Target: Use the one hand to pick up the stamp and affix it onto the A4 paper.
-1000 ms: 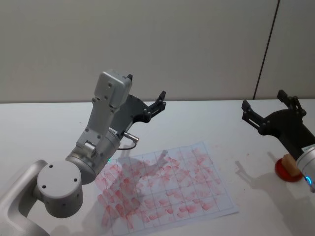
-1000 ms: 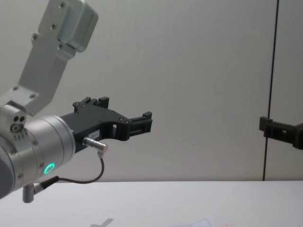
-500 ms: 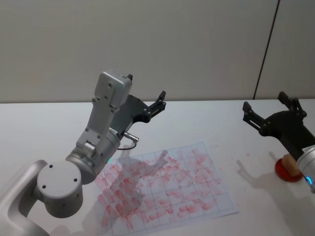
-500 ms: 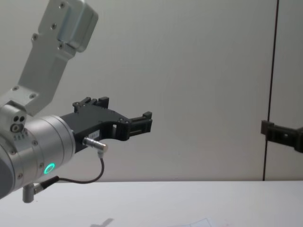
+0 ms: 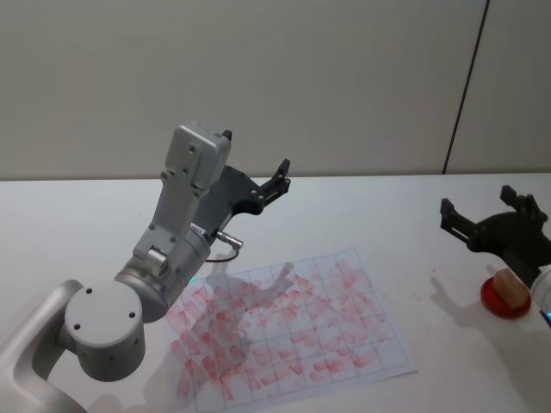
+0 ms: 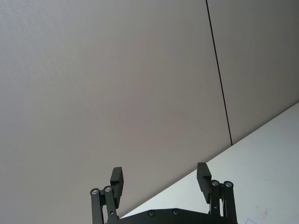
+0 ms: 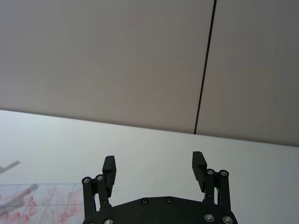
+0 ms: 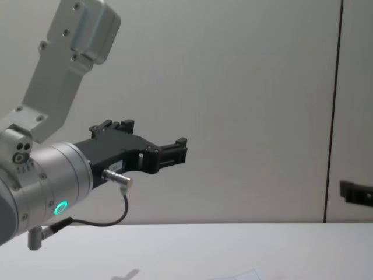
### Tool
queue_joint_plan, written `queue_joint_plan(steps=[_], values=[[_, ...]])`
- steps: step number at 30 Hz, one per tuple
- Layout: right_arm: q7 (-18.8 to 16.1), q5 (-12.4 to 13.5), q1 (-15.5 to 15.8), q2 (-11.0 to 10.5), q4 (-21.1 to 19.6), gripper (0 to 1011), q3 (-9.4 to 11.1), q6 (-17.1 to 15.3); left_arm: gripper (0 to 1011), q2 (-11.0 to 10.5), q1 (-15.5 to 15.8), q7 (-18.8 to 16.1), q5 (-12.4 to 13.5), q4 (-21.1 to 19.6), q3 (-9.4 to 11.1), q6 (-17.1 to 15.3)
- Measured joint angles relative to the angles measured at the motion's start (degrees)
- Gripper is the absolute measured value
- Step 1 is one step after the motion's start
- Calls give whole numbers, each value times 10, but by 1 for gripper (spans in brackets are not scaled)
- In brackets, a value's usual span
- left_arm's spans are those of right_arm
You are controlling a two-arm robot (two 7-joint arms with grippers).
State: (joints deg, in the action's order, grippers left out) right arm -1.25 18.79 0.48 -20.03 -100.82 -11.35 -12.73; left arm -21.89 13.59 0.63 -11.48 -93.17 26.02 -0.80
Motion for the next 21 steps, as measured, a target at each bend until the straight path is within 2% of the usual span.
queue_joint_plan(steps=[10,21], values=[[17,12,-1,-10,3,1001,12,-78,1001,0,0,0,0,0,0,0],[26,14,3,-18,11,1001,21,-130,1001,0,0,0,0,0,0,0]])
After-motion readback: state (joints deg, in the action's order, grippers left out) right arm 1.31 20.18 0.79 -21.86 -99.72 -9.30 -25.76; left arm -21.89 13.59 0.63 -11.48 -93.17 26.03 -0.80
